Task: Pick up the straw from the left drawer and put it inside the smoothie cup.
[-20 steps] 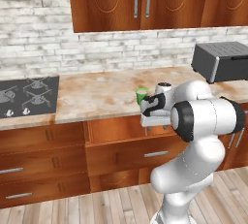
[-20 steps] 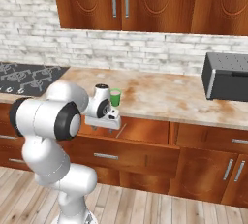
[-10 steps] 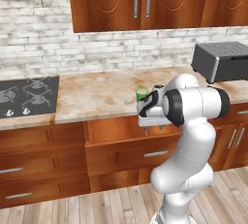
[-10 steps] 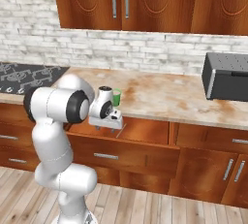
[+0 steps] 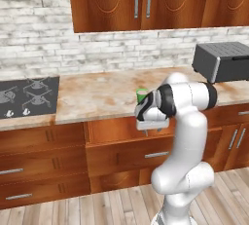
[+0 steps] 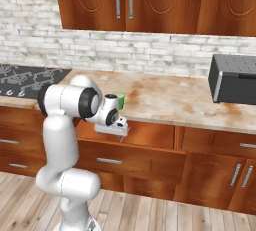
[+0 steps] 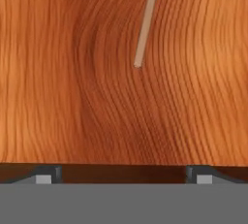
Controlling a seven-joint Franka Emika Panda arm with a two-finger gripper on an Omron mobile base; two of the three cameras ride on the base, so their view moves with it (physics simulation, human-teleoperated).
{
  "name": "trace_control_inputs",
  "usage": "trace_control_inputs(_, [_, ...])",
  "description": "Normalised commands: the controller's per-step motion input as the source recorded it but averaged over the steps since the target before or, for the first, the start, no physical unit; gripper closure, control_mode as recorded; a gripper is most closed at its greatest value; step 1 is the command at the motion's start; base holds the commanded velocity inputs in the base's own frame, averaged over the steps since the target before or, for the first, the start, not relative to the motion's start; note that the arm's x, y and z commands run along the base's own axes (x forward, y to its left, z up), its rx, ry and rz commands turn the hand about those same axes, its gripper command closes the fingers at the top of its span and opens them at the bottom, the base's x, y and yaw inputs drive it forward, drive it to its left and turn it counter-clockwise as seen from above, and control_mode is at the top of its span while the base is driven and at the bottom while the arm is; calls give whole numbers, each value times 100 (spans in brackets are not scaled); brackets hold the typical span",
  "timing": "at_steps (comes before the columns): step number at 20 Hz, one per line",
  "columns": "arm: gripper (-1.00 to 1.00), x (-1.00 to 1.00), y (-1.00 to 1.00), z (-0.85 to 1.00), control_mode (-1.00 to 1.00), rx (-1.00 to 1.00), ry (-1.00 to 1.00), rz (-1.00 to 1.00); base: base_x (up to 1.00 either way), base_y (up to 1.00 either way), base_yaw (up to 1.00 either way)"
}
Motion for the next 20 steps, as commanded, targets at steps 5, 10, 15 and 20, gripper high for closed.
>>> trace_control_inputs(5, [-100,27,0,-49,-100,-1,0,0,0,0,0])
trace_control_inputs(10, [-100,5,0,-44,-100,-2,16,0,0,0,0])
trace_control_inputs(15, [-100,-41,0,-24,-100,-2,28,0,0,0,0])
trace_control_inputs(20, [-100,-98,-1,-7,-100,0,6,0,0,0,0])
